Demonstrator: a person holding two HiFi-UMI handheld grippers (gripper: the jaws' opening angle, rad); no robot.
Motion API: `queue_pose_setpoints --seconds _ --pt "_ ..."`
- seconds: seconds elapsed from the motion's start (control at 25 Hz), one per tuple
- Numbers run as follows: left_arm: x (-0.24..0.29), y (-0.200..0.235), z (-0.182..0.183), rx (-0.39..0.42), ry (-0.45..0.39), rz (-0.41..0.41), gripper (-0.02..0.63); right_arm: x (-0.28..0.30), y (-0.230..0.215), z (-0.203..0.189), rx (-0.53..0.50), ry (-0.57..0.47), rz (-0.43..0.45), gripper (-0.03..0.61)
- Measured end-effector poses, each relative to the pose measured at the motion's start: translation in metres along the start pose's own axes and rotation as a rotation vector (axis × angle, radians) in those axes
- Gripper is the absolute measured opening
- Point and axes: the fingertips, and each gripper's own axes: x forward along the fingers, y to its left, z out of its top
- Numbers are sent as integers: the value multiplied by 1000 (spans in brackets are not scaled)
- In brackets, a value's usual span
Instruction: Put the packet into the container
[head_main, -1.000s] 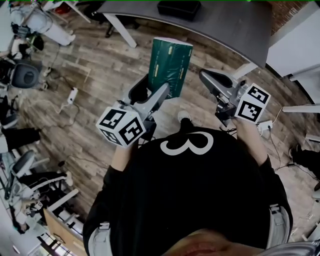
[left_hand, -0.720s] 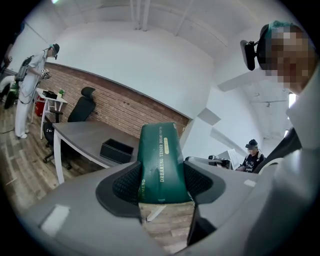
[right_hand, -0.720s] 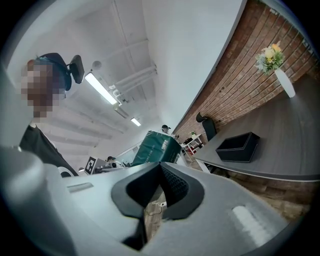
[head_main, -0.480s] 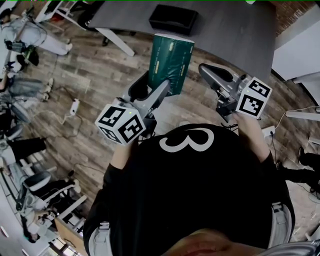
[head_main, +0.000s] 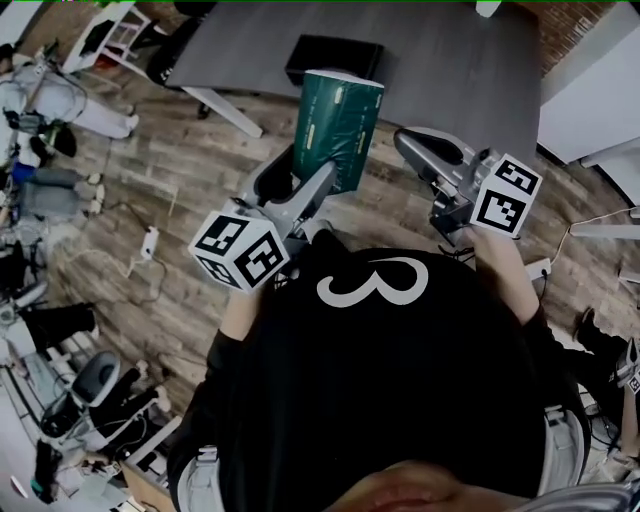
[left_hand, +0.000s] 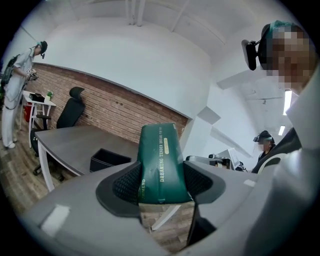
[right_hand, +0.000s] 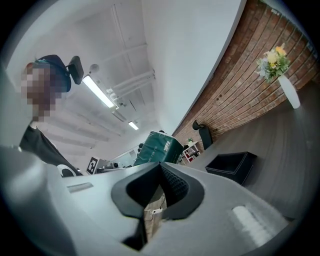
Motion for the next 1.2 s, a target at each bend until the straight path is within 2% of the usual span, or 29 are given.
queue_pose_setpoints --seconds 0.36,0.72,0.84,0.96,1.2 --pt "22 54 18 38 12 -87 285 40 -28 12 -15 -28 -89 2" --pt "74 122 58 69 92 -214 285 93 -77 45 10 -84 -220 2" --pt "95 150 73 104 133 -259 285 114 -95 58 22 -101 -271 2" --pt "108 159 73 139 159 -310 285 112 -103 61 20 -130 -323 2" --pt "134 167 71 278 220 -375 285 101 -116 55 28 -174 -407 2"
